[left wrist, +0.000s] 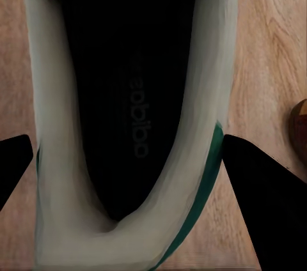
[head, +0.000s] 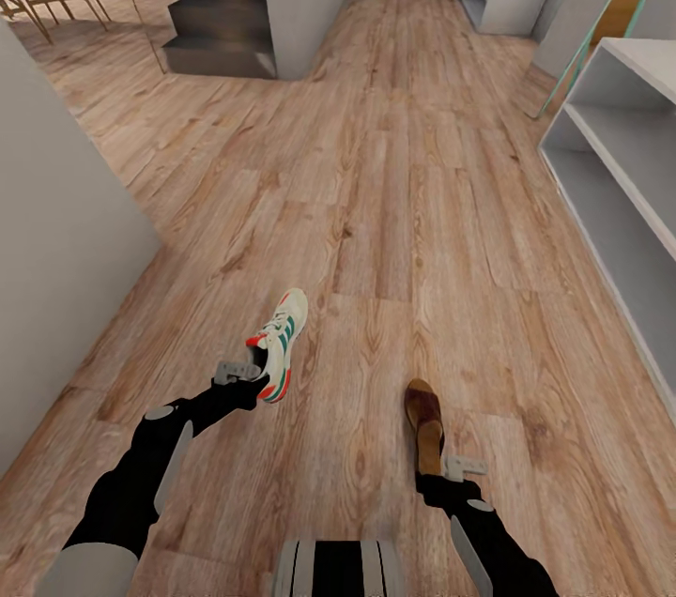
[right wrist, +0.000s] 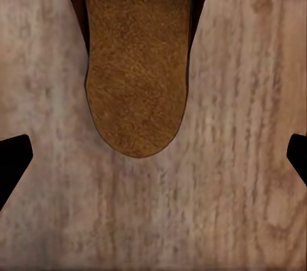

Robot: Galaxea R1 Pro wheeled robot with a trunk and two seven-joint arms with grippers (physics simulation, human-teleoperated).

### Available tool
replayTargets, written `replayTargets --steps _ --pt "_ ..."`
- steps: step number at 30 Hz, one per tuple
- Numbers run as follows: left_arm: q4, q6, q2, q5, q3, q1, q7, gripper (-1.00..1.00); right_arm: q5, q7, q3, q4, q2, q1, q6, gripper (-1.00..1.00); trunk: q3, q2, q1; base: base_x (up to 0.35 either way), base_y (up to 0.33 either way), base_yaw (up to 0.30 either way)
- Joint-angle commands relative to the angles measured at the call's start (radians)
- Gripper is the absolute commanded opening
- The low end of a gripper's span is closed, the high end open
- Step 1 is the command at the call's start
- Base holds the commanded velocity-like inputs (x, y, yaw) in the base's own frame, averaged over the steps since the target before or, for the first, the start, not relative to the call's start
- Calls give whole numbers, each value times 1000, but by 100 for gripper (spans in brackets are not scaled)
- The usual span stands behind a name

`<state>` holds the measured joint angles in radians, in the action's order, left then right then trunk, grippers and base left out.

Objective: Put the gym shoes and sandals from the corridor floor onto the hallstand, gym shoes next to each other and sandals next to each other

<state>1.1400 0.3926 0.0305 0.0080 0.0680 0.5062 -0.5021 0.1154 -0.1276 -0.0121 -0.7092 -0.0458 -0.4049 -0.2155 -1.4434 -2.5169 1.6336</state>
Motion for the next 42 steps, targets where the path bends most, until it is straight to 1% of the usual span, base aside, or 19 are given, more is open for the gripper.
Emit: replayTargets --steps 1,3,4,7,9,10,11,12,17,23,28,42 --pt "1 8 0 3 2 1 -6 -100 10 -6 -1 -2 0 0 -4 100 -6 -1 0 0 0 0" --pt "1 8 0 3 2 1 -6 -100 10 -6 -2 -2 0 0 -4 100 -17 -1 1 0 0 0" --pt "1 8 0 3 2 1 -6 -100 10 -6 -2 -1 0 0 -2 100 -19 -1 1 0 0 0" --pt "1 8 0 3 3 1 -6 -100 8 -6 -3 5 1 0 35 100 -23 -1 1 0 0 0" --pt "1 8 0 3 2 1 -6 -100 6 -6 -3 10 3 0 84 100 -26 -1 1 0 0 0" --pt "1 7 0 3 2 1 -6 -100 6 -5 -3 29 4 1 149 100 -27 -1 1 0 0 0" --pt "1 7 0 3 2 0 -6 -100 6 -4 -4 36 5 1 168 100 -28 -1 1 0 0 0" --pt "1 7 0 3 1 0 -6 -100 6 -4 -4 54 5 1 204 100 -28 -1 1 0 0 0" --pt "1 6 0 3 2 0 -6 -100 6 -3 -3 91 6 1 271 100 -29 -1 1 0 0 0" --pt "1 6 0 3 4 1 -7 -100 6 -3 -6 101 6 1 284 100 -29 -1 1 32 0 0" --pt "1 5 0 3 5 1 -6 -100 6 -3 -6 100 6 1 284 100 -29 -1 1 118 0 0" --pt "1 6 0 3 6 2 -7 -100 7 -3 -6 97 6 1 285 100 -29 -1 1 16 0 0"
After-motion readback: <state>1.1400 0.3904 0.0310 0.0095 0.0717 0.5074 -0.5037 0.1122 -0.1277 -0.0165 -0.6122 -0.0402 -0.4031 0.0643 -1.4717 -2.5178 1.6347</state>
